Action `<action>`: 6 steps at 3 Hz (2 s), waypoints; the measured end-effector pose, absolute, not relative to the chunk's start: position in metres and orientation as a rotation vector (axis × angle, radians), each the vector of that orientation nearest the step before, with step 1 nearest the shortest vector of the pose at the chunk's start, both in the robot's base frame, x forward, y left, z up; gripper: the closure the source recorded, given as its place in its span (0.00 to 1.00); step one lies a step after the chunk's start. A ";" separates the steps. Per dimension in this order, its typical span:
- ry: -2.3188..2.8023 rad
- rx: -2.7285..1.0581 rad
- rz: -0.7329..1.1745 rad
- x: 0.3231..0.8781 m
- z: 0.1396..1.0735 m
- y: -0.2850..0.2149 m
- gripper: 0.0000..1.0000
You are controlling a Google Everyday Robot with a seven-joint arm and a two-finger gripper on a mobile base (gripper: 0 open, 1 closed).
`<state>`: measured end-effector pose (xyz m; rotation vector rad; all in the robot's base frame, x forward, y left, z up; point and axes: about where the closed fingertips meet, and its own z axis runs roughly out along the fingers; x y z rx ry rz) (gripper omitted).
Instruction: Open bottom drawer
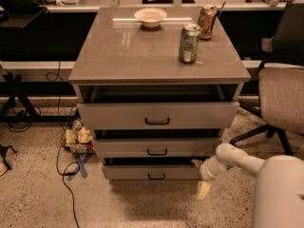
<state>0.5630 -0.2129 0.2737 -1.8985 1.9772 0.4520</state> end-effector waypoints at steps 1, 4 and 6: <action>1.950 -1.939 0.464 0.572 0.242 -0.203 0.00; 1.876 -1.948 0.289 0.596 0.217 -0.195 0.00; 1.919 -2.013 0.087 0.625 0.193 -0.214 0.00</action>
Offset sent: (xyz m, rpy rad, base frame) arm 0.0384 0.0298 -0.0612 0.0709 -0.1397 0.0232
